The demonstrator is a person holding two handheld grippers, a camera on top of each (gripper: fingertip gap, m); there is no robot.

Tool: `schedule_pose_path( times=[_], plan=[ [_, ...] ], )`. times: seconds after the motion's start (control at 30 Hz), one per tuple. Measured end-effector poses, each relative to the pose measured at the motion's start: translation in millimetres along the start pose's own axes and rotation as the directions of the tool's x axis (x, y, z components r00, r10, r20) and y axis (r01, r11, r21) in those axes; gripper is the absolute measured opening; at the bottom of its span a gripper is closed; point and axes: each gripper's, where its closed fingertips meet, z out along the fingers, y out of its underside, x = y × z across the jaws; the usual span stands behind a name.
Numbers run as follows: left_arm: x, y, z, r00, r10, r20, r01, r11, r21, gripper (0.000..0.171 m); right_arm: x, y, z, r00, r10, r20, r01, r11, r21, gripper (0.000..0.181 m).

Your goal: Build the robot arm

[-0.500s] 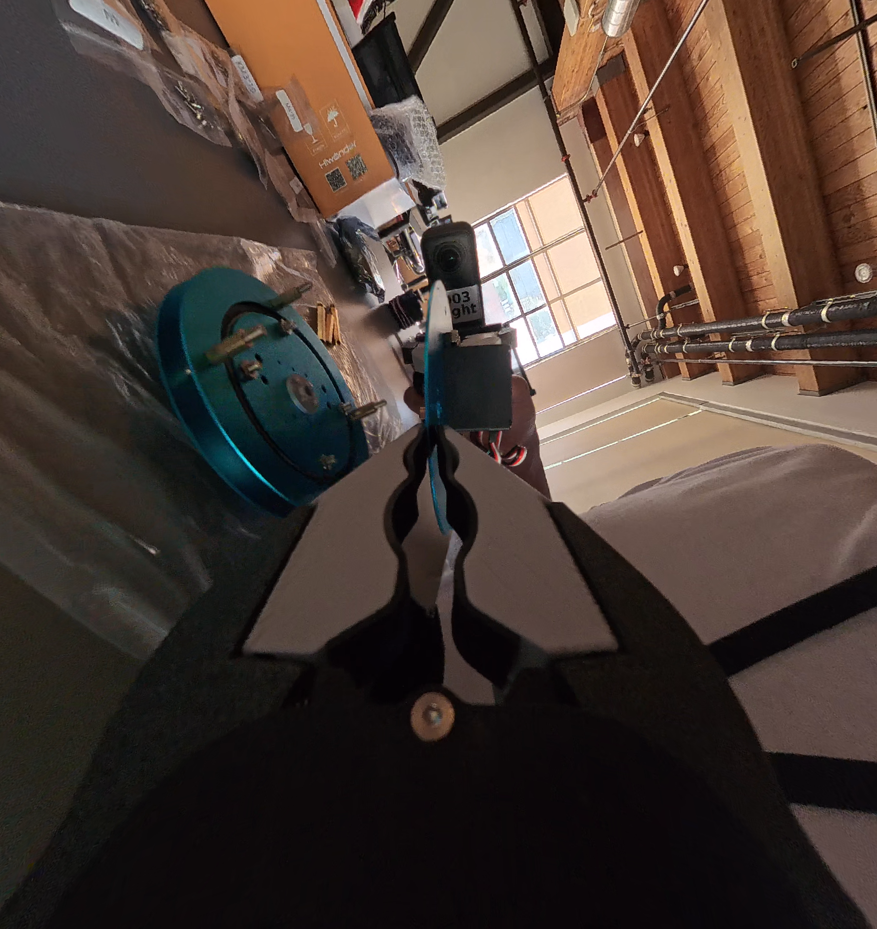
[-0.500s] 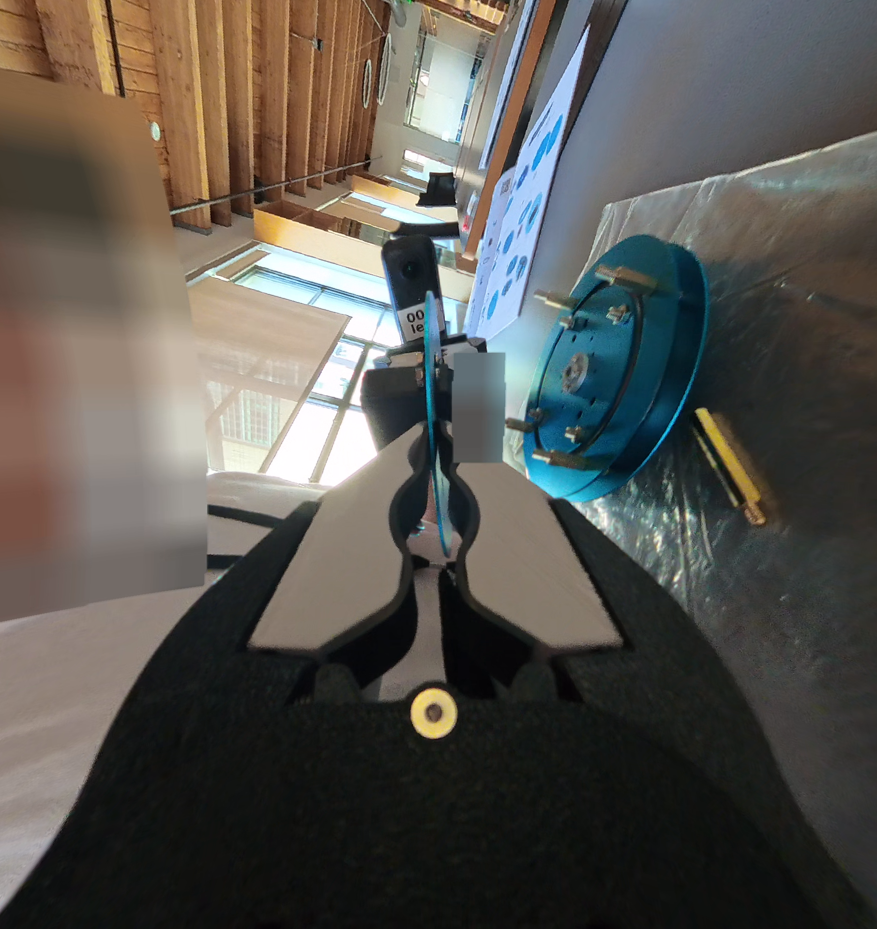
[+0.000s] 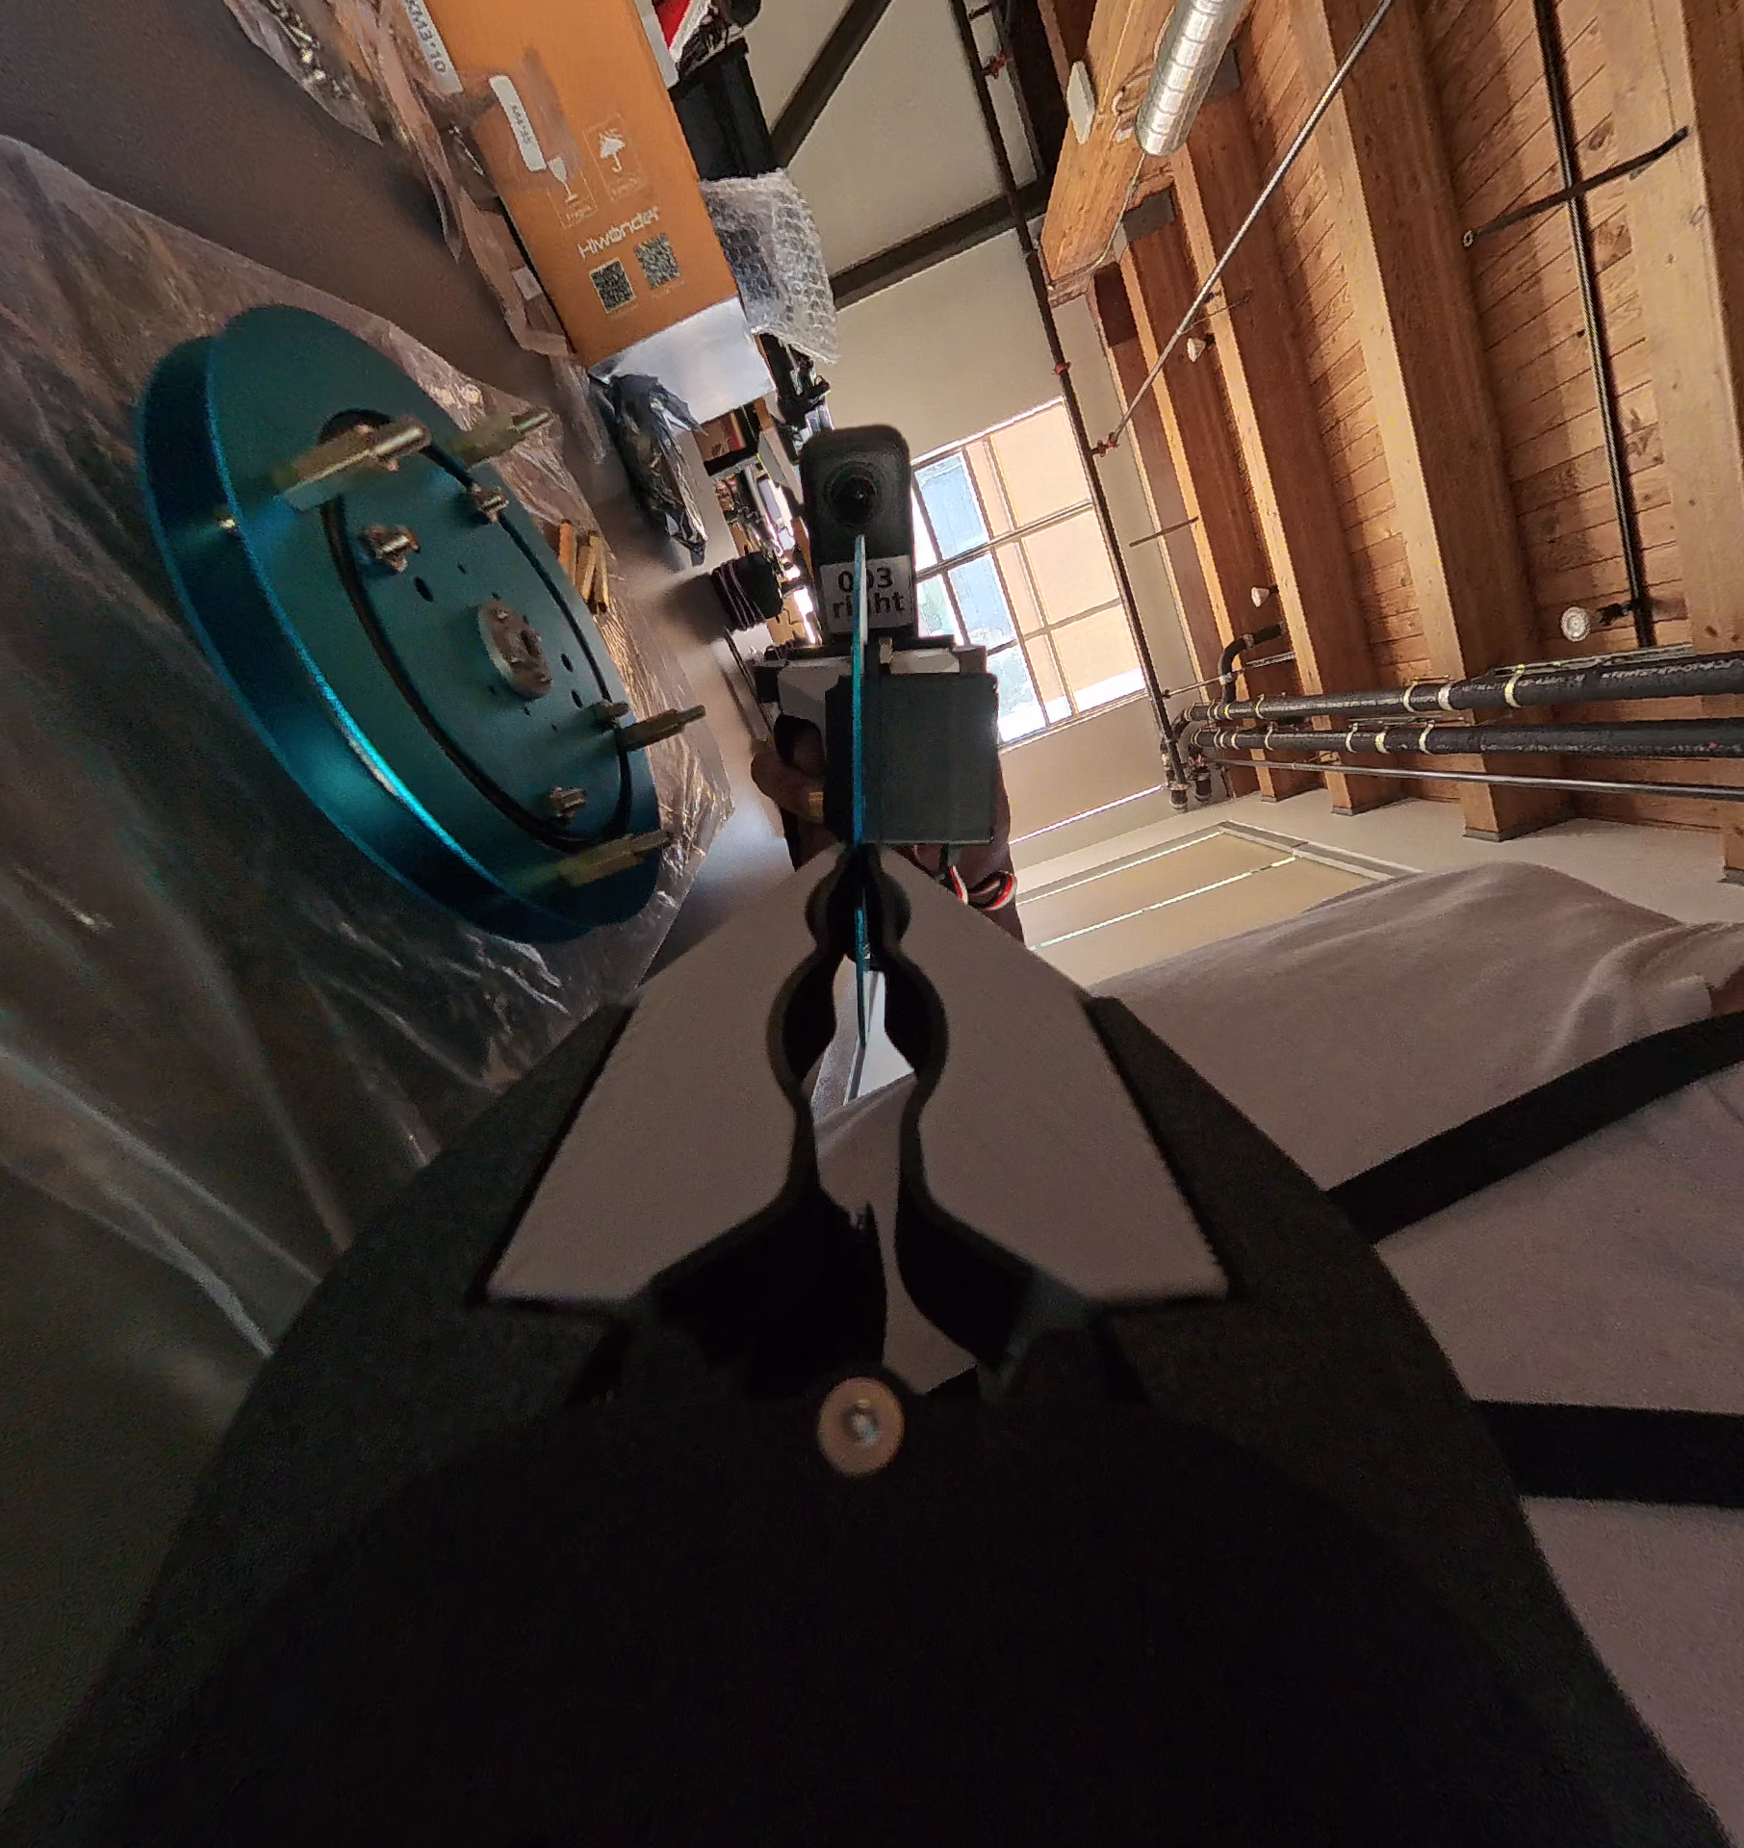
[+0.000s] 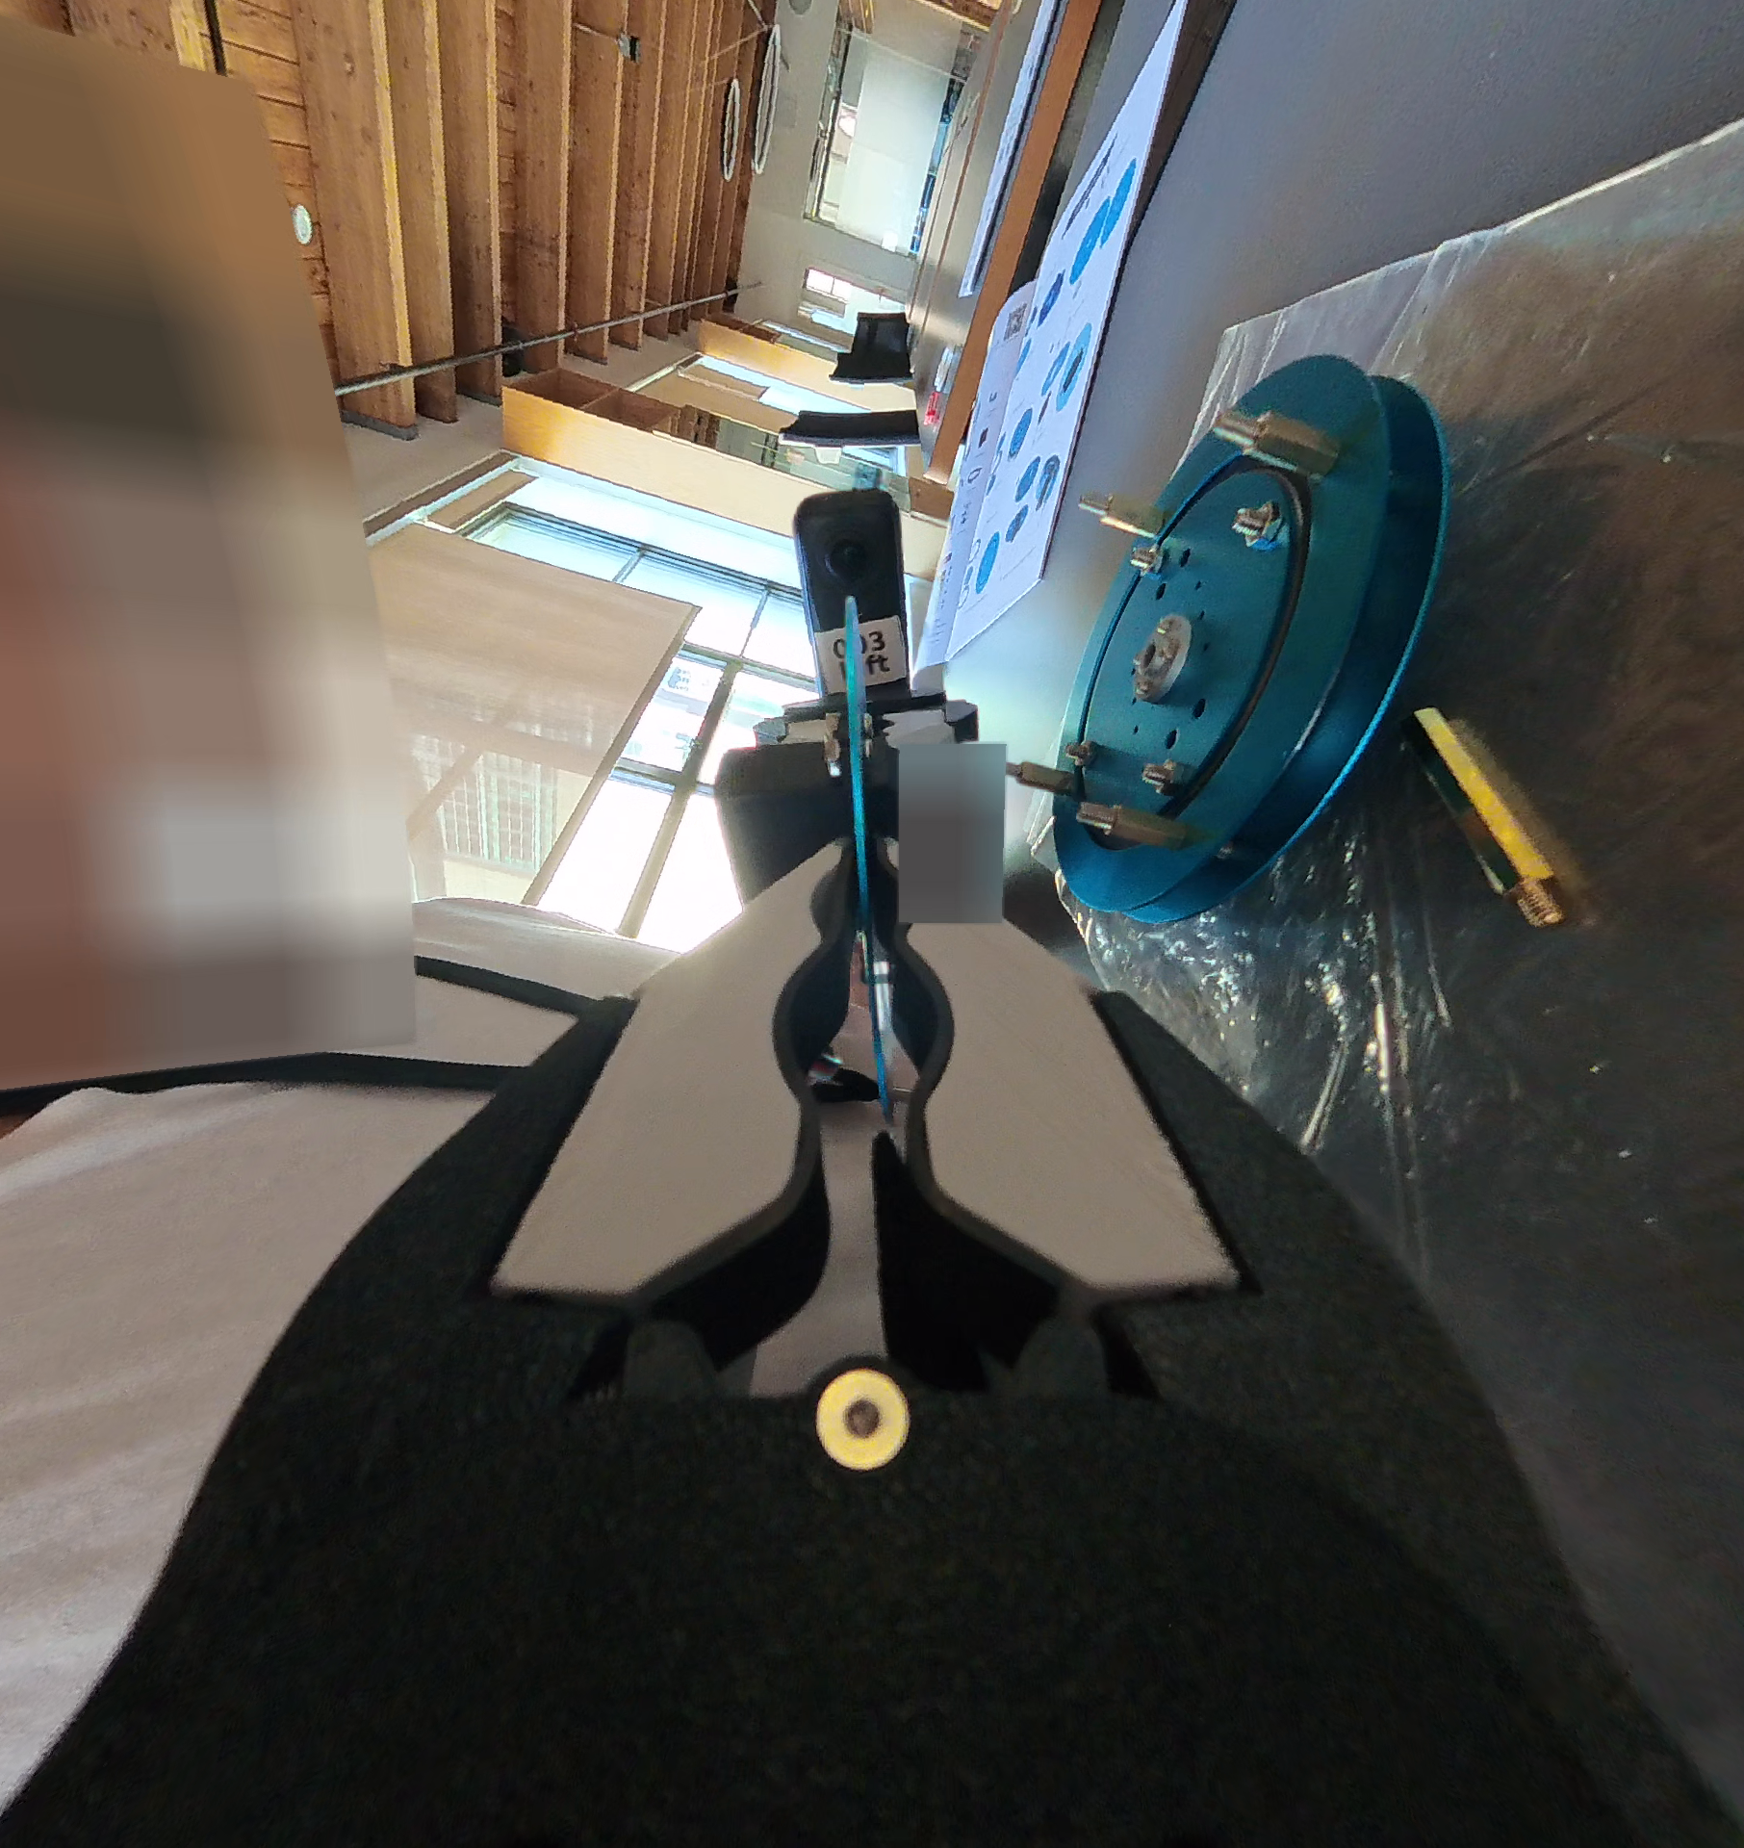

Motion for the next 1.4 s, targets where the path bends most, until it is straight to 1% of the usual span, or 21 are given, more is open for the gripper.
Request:
schedule_pose_path(
  times=[0.13,0.37,0.5,0.67,0.77,0.9,1.03,1.13,1.27,1.4],
  plan=[
    [-3.0,-3.8,-0.3,1.0,-0.027,-0.001,0.027,0.999,0.022,0.0,1.1,-4.8,1.7,1.0,-0.007,-0.001,0.007,1.0,-0.009,0.0],
    [-1.8,-8.5,-6.5,1.0,0.014,0.027,-0.015,0.999,0.033,0.0,2.1,-4.7,8.0,1.0,-0.005,0.013,0.006,1.0,-0.028,0.0],
    [-4.3,-5.3,-11.2,0.999,0.006,0.033,-0.007,1.0,0.015,0.0,4.9,0.0,11.9,1.0,-0.007,0.0,0.007,0.999,-0.051,0.0],
    [-6.2,-2.3,-12.5,0.999,-0.003,0.033,0.004,1.0,-0.007,0.0,5.7,1.3,12.5,0.999,-0.044,-0.023,0.043,0.997,-0.066,0.0],
    [-5.7,-1.3,-7.9,1.0,0.005,0.026,-0.004,1.0,-0.027,0.0,2.3,-6.5,9.4,0.997,-0.077,-0.026,0.075,0.995,-0.062,0.0],
    [-3.7,4.5,2.0,1.0,0.006,0.011,-0.005,0.998,-0.065,0.001,-2.7,-22.0,8.4,0.998,-0.055,0.011,0.055,0.996,-0.076,0.0],
    [-12.3,-8.9,0.4,0.999,0.002,0.053,-0.001,1.0,-0.031,0.001,9.1,-36.6,13.3,0.999,0.033,0.023,-0.03,0.993,-0.112,0.0],
    [-24.0,-21.5,-1.4,0.992,0.016,0.122,-0.016,1.0,-0.002,0.004,18.3,-48.1,16.2,0.998,0.069,0.003,-0.068,0.99,-0.123,0.0],
    [-32.6,-33.5,-1.9,0.984,0.027,0.175,-0.026,1.0,-0.011,0.002,25.9,-54.5,17.2,0.996,0.091,-0.025,-0.093,0.987,-0.128,0.0],
    [-38.6,-43.3,-4.8,0.982,-0.001,0.186,0.006,1.0,-0.025,0.002,30.9,-54.7,18.1,0.995,0.085,-0.055,-0.092,0.987,-0.129,0.0]
  ],
)
